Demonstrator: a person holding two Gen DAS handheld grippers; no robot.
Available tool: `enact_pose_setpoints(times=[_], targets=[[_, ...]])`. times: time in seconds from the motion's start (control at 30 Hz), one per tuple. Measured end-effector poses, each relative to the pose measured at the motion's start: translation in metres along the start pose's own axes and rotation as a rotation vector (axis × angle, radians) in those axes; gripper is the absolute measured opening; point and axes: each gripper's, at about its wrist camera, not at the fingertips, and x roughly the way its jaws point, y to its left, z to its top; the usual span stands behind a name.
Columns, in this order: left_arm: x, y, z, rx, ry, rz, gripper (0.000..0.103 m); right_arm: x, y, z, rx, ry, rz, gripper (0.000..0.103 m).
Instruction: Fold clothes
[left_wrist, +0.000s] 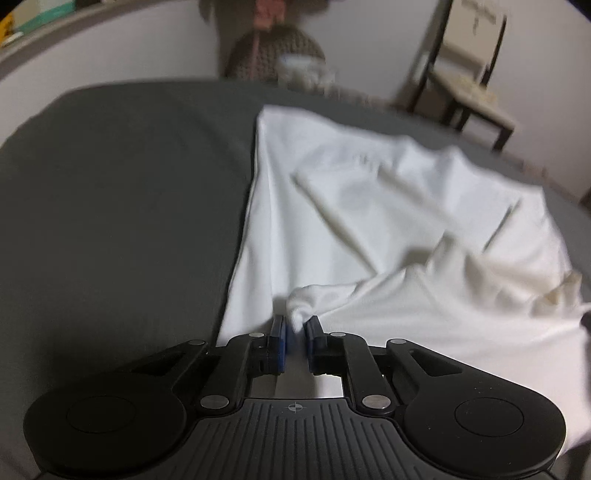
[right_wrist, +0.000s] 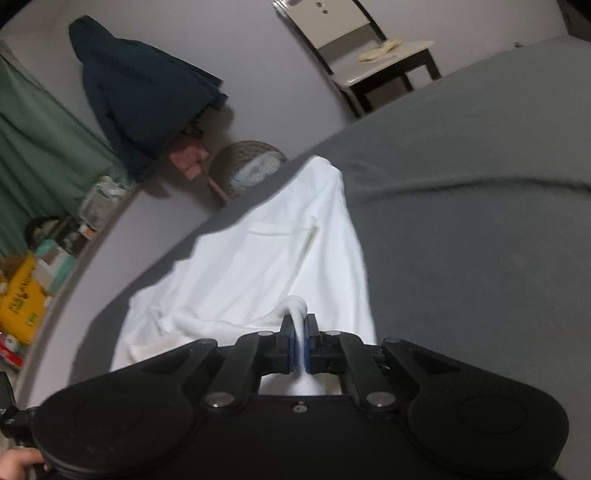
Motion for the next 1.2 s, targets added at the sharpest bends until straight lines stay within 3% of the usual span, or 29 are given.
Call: enact_pose_setpoints(times=[0.07,0.1,0.17,0.2,0.23,0.27,0.3,0.33,0.37,0.43,0.47,0.57,0.63,0.67,0.8,0.83,0.97,1.2], targets=[[0.0,-0.003,0.002,-0.005,-0.014,0.003,0.016,0.008,-0.009,-0.003,0.048,0.025,0.007,0.006],[-0.001,-0.004,0.003,-0.008,-0.021,0.004,0.024,0.009,-0.013,-0.003,0.07,0.03,0.026,0.012],[-0.004,-0.008,0.007,0.043,-0.004,0.007,0.029,0.003,-0.016,-0.002,0.079,0.027,0.074,0.025],[-0.01,-0.011,0.006,0.095,-0.018,0.014,0.038,-0.005,-0.015,-0.002,0.05,0.02,0.085,0.035],[-0.017,-0.014,0.005,0.147,-0.034,0.022,0.06,-0.012,-0.014,-0.002,0.022,0.013,0.096,0.041],[-0.027,-0.017,0.001,0.204,-0.067,0.028,0.074,-0.022,-0.01,-0.004,-0.039,0.001,0.099,0.045],[-0.04,-0.023,-0.007,0.28,-0.118,0.03,0.098,-0.034,-0.003,-0.009,-0.136,-0.016,0.091,0.049],[-0.054,-0.028,-0.018,0.378,-0.166,0.025,0.103,-0.047,0.005,-0.018,-0.246,-0.033,0.078,0.052],[-0.067,-0.034,-0.029,0.477,-0.214,0.019,0.103,-0.059,0.014,-0.031,-0.373,-0.051,0.062,0.054],[-0.082,-0.043,-0.054,0.678,-0.232,-0.005,0.103,-0.085,0.031,-0.059,-0.627,-0.086,0.027,0.069],[-0.089,-0.049,-0.071,0.799,-0.242,0.008,0.103,-0.096,0.039,-0.076,-0.77,-0.098,0.008,0.072],[-0.103,-0.059,-0.117,1.075,-0.291,0.054,0.103,-0.109,0.064,-0.135,-1.26,-0.124,-0.081,0.079],[-0.102,-0.067,-0.145,1.265,-0.311,0.11,0.103,-0.105,0.077,-0.173,-1.597,-0.175,-0.185,0.083],[-0.097,-0.07,-0.158,1.374,-0.333,0.159,0.103,-0.102,0.081,-0.185,-1.706,-0.181,-0.218,0.083],[-0.079,-0.08,-0.208,1.807,-0.421,0.369,0.103,-0.088,0.09,-0.205,-1.857,-0.115,-0.26,0.083],[-0.076,-0.081,-0.21,1.853,-0.425,0.393,0.103,-0.084,0.09,-0.205,-1.873,-0.112,-0.271,0.084],[-0.059,-0.081,-0.192,1.921,-0.331,0.504,0.103,-0.07,0.092,-0.205,-1.937,-0.101,-0.316,0.086],[-0.04,-0.092,-0.177,1.982,-0.329,0.54,0.103,-0.045,0.102,-0.203,-1.992,-0.11,-0.367,0.097]])
